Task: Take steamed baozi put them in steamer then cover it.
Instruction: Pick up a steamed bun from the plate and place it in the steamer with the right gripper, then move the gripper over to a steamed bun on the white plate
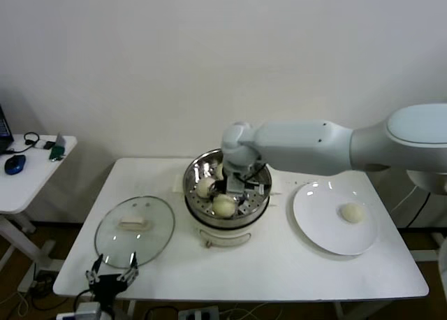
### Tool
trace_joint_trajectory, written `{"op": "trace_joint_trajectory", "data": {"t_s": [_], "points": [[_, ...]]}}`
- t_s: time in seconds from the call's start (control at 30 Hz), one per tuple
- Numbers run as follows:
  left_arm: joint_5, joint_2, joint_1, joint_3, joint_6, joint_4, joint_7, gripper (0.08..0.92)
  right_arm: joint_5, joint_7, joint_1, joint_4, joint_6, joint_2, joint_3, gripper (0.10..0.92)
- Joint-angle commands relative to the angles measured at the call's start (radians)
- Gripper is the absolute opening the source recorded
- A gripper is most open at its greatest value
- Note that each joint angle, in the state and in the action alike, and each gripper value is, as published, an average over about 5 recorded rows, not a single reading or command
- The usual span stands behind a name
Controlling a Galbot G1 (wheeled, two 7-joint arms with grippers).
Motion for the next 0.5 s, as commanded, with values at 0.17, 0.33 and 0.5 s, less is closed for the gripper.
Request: {"op": "trace_joint_trajectory", "data": {"t_s": [0.17,0.33,0.5], "points": [[0.006,0.003,-0.007,0.008,0.005,0.006,0.004,0.823,0.490,-0.202,0.272,-0.131,-0.059,-0.226,-0.118,0.823],[0.005,0.006,-0.015,0.011,0.008,0.008,0.006,0.823,0.590,-0.152,0.303,-0.085,-0.329,-0.416,-0.258,0.823],[0.003,0.012,-0.014,0.014,0.007,0.005,0.009,0.823,0.538,-0.130,0.214,-0.109,-0.418,-0.594,-0.291,0.823]]}}
